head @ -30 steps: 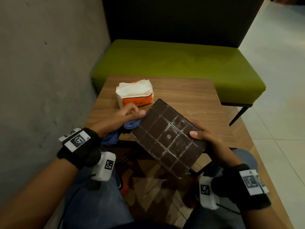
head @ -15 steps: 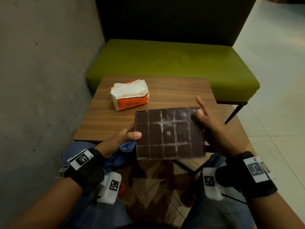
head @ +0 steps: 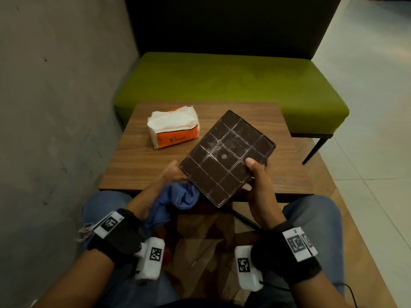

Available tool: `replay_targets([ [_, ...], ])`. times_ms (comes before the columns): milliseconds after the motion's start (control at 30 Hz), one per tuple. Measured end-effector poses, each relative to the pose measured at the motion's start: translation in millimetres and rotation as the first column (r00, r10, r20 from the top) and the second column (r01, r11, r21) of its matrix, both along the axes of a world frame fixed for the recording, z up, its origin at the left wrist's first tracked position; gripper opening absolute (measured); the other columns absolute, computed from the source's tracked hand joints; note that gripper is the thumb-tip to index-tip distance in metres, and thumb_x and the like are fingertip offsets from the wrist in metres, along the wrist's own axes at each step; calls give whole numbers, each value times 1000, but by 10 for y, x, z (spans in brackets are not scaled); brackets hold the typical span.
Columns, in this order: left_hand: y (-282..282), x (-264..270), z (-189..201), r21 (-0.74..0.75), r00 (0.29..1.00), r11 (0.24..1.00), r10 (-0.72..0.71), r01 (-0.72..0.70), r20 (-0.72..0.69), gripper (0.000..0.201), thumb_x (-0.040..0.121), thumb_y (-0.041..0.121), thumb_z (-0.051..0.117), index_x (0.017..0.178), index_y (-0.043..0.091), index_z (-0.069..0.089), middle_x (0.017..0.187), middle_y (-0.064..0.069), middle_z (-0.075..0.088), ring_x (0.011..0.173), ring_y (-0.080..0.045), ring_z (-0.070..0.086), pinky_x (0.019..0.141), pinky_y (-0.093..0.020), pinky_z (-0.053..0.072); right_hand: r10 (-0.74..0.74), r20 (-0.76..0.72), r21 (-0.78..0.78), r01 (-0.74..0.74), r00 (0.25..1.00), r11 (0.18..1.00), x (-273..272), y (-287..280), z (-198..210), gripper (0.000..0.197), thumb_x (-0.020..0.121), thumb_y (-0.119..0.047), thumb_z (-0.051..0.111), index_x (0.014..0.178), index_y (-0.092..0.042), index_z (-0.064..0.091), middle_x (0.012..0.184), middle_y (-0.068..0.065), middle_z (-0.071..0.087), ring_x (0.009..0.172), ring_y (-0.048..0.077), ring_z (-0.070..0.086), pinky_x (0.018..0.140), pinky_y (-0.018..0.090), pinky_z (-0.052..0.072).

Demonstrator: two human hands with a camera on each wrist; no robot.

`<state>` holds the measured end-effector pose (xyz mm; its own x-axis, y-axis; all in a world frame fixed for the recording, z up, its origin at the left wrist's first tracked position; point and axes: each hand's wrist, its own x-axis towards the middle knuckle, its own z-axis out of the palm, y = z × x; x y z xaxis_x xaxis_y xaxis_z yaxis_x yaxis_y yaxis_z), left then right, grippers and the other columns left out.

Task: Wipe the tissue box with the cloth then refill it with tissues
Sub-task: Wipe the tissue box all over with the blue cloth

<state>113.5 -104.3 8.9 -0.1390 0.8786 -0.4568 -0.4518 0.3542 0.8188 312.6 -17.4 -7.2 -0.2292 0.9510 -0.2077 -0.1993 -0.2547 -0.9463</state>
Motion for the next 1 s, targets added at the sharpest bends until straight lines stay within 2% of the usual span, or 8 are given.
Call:
replay_targets([
  [33,10,-71,-7,38,994,994,100,-101,50,94,27,59,88,108,17,67,103,-10,73,86,-15,71,65,-26,57,-25,18,12,25,1000,1000,20,5,-1,96,66,-56,66,147,-35,20,138,3,51,117,22,59,97,55,50],
  [100,114,-171,60,134,953,944,301,-301,16,70,64,45,78,125,19,55,118,-13,65,90,-17,67,62,-28,55,-43,57,31,42,997,999,29,7,-35,109,65,-59,67,150,-38,4,145,2,42,124,24,53,101,59,45],
  [167,273,-161,172,329,880,898,388,-293,-273,66,77,24,65,136,26,37,128,-10,50,106,-15,58,73,-22,52,-18,84,50,14,996,999,-12,-28,-63,116,63,-63,67,149,-43,-9,150,3,35,129,24,48,103,58,42],
  [300,443,245,398,628,513,777,519,50,-683,49,85,14,58,133,15,44,134,-11,41,124,-7,41,104,-15,34,22,96,133,-35,995,991,-166,-117,-16,118,63,-60,63,148,-43,-18,154,0,26,130,20,46,108,47,42],
  [433,308,361,197,470,147,701,471,536,-870,44,91,19,56,133,10,49,137,-8,43,129,-14,39,109,-25,30,-49,33,140,44,998,989,-90,-5,42,111,64,-57,65,150,-46,-4,150,-6,32,129,17,48,107,51,42],
  [700,302,260,199,551,440,758,386,349,-811,32,86,19,64,117,15,56,132,-4,50,126,-11,45,106,-31,38,-13,32,92,10,999,996,-21,-25,6,89,66,-53,64,143,-48,18,141,3,45,117,26,58,91,63,50],
  [833,68,265,89,417,344,669,247,615,-906,33,82,19,68,113,20,56,136,2,50,125,-4,47,105,-21,37,-16,18,124,13,1000,992,128,40,102,94,63,-53,63,144,-46,17,135,0,49,106,17,62,80,45,57],
  [1000,279,127,188,607,439,765,480,216,-760,23,86,10,65,108,9,62,115,-3,62,112,-9,55,99,-33,44,70,40,149,-75,997,986,61,-33,95,92,63,-52,62,144,-44,19,132,-3,50,107,20,64,84,48,57],
])
